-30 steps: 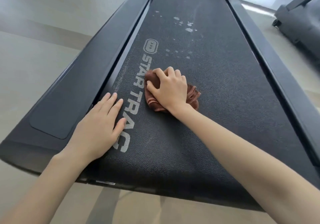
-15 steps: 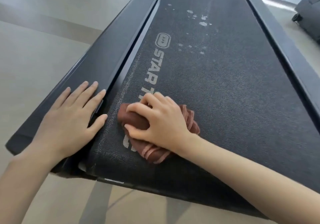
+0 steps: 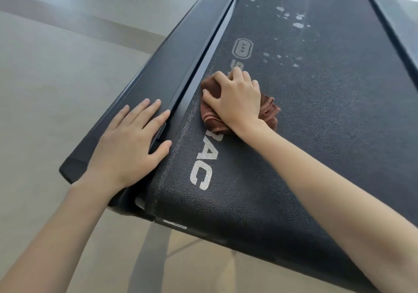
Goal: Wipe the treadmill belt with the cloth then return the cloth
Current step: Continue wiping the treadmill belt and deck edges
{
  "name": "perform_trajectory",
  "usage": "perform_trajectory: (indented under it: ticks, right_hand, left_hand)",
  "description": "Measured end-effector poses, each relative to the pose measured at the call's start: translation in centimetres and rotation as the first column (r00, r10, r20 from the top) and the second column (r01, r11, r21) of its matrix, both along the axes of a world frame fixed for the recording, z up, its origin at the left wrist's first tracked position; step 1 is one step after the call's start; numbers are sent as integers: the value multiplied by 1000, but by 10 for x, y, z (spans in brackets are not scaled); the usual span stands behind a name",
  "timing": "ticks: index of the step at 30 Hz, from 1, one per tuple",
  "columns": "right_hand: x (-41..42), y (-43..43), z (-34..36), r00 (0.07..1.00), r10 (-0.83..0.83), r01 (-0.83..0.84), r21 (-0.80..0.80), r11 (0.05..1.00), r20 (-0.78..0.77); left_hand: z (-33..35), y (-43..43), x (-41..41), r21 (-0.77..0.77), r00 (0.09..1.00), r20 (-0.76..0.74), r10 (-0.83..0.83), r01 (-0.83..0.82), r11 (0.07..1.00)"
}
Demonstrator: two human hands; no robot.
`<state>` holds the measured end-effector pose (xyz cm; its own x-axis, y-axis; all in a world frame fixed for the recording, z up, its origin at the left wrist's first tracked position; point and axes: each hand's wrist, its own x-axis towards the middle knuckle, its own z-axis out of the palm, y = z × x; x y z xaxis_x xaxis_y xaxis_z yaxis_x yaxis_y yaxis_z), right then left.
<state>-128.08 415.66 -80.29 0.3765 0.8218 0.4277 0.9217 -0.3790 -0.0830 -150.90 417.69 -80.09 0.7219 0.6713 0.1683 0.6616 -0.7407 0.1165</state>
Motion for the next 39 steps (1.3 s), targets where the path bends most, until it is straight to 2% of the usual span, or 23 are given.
perform_trajectory:
  ticks: [6,13,16,21,29,32,39]
  right_hand:
    - [-60,-82,5,966,259,-259,25,966,-12]
    - [-43,-138,8,813,581,-581,28,814,-31]
    - [-10,-123,8,847,529,-528,32,849,-56]
    - [50,-59,9,969,236,-237,4,972,-77]
    - [48,-43,1,999,32,-32,47,998,-13]
    - [38,-60,6,996,81,-81,8,997,-26]
    - [15,-129,5,939,344,-344,13,939,-7]
  left_hand:
    - [-1,0,0,7,1000,-1,-10,10,1000]
    - [-3,0,-1,10,1000,1,-7,7,1000]
    - [-4,1,-1,17,1000,8,-13,13,1000]
    - [-2,4,-1,10,999,34,-5,5,1000]
    - [0,3,-1,-17,1000,26,8,-7,1000]
    - [1,0,0,-14,1000,6,4,-4,1000]
    - [1,0,-3,-18,999,-39,-9,9,1000]
